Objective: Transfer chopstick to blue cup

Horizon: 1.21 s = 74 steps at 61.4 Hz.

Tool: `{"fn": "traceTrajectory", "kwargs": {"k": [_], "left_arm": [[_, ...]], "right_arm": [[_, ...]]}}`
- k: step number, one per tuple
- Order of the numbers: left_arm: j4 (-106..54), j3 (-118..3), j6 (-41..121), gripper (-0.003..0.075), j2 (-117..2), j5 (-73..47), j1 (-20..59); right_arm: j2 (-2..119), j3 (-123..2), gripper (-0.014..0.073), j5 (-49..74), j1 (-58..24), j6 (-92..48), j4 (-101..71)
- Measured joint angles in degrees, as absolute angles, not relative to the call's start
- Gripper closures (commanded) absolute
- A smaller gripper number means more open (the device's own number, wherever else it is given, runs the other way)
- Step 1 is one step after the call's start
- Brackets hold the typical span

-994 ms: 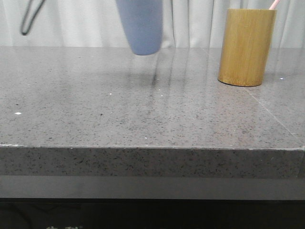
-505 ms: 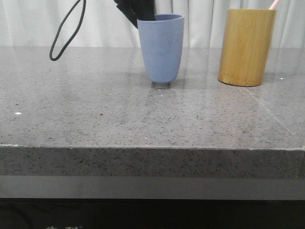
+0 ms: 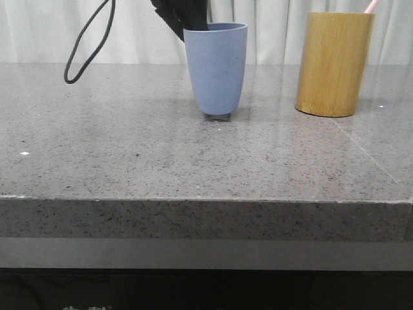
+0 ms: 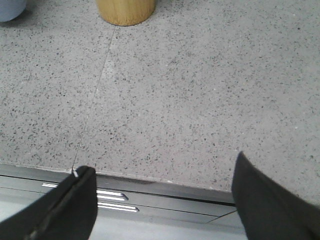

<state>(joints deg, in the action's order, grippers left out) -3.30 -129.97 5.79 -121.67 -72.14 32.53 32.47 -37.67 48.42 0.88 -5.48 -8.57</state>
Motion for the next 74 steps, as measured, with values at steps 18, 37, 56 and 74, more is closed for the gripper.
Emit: {"fn": "traceTrajectory", "kwargs": {"k": [18,37,56,74], "left_arm": [[-3.3,-130.0,5.8,0.0407,-121.7,-72.1,32.5],[-3.3,-130.5,5.8,0.0407,-120.8,-72.1,32.5],[-4.2,-130.5,5.7,0.0408,-113.8,-72.3,32.5],[-7.3,-129.8,5.6,0.0408,-104.6,-72.5,32.5]], "right_arm": [[32.5,-37.7,0.0022,48.3,0.9,-5.5,-8.7],[32.5,-37.7,0.0022,46.7,0.9,-5.5,-9.0],[37.0,-43.2,0.0022,45.2,3.4,-2.5,-9.0],[49.2,-49.1,0.0022,44.0,8.0,-1.8,-15.5]]}}
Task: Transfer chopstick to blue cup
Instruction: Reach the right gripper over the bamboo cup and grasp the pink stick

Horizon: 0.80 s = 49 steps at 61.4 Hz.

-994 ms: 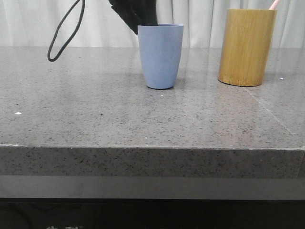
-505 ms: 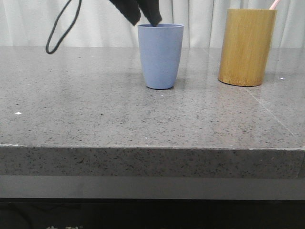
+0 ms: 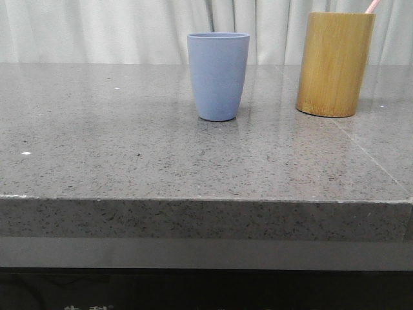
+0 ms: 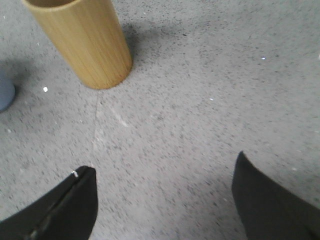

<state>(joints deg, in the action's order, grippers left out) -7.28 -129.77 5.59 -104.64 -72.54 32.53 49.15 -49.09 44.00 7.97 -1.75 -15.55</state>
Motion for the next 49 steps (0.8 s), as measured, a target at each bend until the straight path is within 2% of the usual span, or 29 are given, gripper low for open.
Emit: {"fn": "traceTrajectory", "kwargs": {"k": [14,34,49], "left_arm": [[-8.6,-121.8,5.7,0.0408,-96.5,-71.6,32.5],[-8.6,-92.9,6.0,0.0408,-79.4,-59.0,32.5],[-8.6,-76.5,6.2,0.0408,-67.0,-54.1,32.5]], "right_arm": [[59.0,-56.0,0.0022,43.0,8.2,-8.8,-25.6],[72.9,-69.7,0.0022,43.3,8.2,-14.0,-31.4],[81.7,-78.3,0.0022,45.1,10.2,-14.2,-35.5]]}}
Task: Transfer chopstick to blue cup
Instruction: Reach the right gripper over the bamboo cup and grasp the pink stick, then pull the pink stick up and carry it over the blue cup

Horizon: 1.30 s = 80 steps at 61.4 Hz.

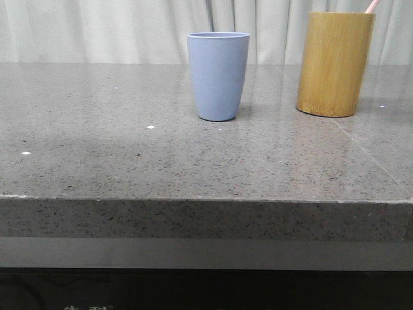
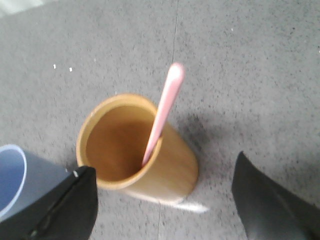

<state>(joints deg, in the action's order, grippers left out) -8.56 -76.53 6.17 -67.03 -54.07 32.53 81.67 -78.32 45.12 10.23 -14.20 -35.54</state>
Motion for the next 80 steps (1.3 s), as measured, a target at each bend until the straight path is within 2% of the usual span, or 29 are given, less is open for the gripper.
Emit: {"fn": "traceTrajectory", "kwargs": {"k": [13,32,35,47,59,70,80], "left_arm": [[-8.6,-68.7,6.2,0.0408,-60.5,-52.0,32.5],[-8.6,-67.7,6.2,0.0408,-59.7,-51.5,32.5],[-8.6,-67.7,6.2,0.0408,-59.7,-51.5,32.5],[-8.6,-67.5,6.2,0.0408,-59.7,-51.5,32.5],[-8.6,-67.5,6.2,0.0408,-59.7,-51.5,32.5],[-8.6,-67.5,6.2,0.0408,-59.7,-51.4,32.5],[-8.6,-67.5,6.2,0.0408,-59.7,-51.4,32.5]], "right_arm": [[88.1,-85.1,0.0022,46.5,11.1,-16.1,-39.3],[96.2,-95.1,0.0043,53.1,11.1,-17.5,-41.5],[96.9,-95.8,0.0087,54.1,11.1,-17.5,-41.5],[97.5,-96.1,0.0371,55.1,11.1,-17.5,-41.6],[97.5,-96.4,0.0558,55.1,11.1,-17.6,-41.6],[97.5,-96.6,0.0654,55.2,11.1,-17.6,-41.6],[97.5,-99.0,0.0652,56.7,11.1,-17.6,-40.6]]}}
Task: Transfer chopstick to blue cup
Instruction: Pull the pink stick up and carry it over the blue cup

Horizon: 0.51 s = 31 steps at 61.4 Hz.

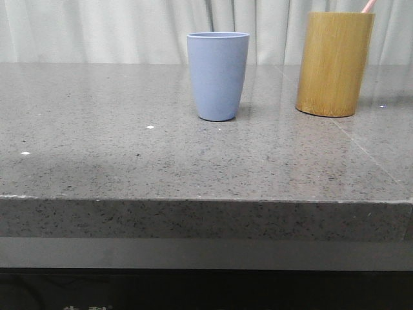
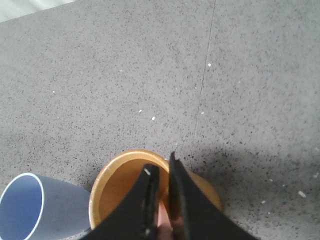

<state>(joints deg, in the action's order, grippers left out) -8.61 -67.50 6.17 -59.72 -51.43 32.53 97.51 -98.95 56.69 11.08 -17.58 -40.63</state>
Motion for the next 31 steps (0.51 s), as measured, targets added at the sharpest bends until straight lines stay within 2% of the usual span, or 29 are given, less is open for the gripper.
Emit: {"fn": "traceTrajectory", "kwargs": {"k": [20,31], "left_arm": [[-8.6,-67.5,6.2,0.0408,-59.7,-51.4,32.5],[-8.6,-67.5,6.2,0.0408,-59.7,-51.4,32.5]], "right_arm": [[97.5,-116.9,0.0652,68.0,10.9,-17.6,-35.4],[96.0,-126.1,0.0652,71.8,8.2,-17.6,-33.4]]}}
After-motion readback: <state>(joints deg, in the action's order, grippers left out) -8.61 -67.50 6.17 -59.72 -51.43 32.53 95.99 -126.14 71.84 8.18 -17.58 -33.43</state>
